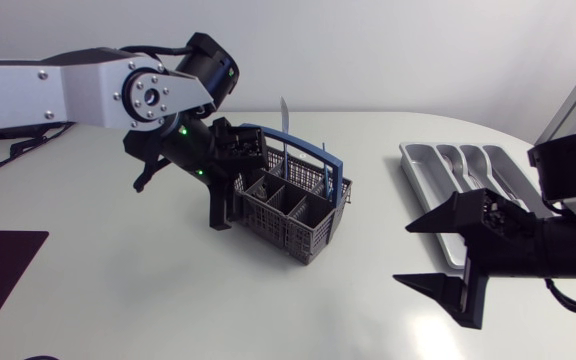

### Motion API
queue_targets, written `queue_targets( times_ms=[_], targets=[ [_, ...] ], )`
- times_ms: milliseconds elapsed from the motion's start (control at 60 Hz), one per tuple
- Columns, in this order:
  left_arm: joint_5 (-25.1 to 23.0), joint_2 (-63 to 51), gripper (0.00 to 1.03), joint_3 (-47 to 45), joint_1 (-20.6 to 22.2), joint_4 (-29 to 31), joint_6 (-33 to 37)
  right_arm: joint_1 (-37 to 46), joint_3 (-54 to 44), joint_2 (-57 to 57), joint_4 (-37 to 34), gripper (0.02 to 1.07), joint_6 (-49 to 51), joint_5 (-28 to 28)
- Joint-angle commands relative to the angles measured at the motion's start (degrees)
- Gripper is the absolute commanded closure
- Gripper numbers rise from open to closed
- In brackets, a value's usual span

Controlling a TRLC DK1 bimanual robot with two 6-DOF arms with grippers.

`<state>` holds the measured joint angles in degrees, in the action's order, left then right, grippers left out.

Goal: Unload the cutlery basket into the drawer organizer.

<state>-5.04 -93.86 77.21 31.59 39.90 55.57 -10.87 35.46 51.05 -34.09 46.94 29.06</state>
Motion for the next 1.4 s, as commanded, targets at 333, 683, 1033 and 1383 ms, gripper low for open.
queue_targets(
  times_ms=[333, 683, 1033, 1383],
  targets=[
    [-0.1, 5.3, 0.15, -9.2, -2.4, -3.9, 1.7, -19.2, 15.6, 14.9, 5.0, 0.07, -30.3, -6.7],
    [-8.6, 6.0, 0.15, -10.7, -6.6, -8.2, -3.9, -29.2, 24.1, 31.5, 12.6, 0.1, -42.4, -14.5],
    [-12.8, 6.7, 0.15, -15.6, -8.7, -11.9, -6.4, -29.6, 31.4, 43.8, 17.4, 0.31, -47.6, -18.3],
    [-14.4, 8.4, 0.15, -18.9, -10.2, -13.8, -6.7, -31.0, 35.4, 50.0, 19.8, 0.58, -50.4, -25.3]
  ],
)
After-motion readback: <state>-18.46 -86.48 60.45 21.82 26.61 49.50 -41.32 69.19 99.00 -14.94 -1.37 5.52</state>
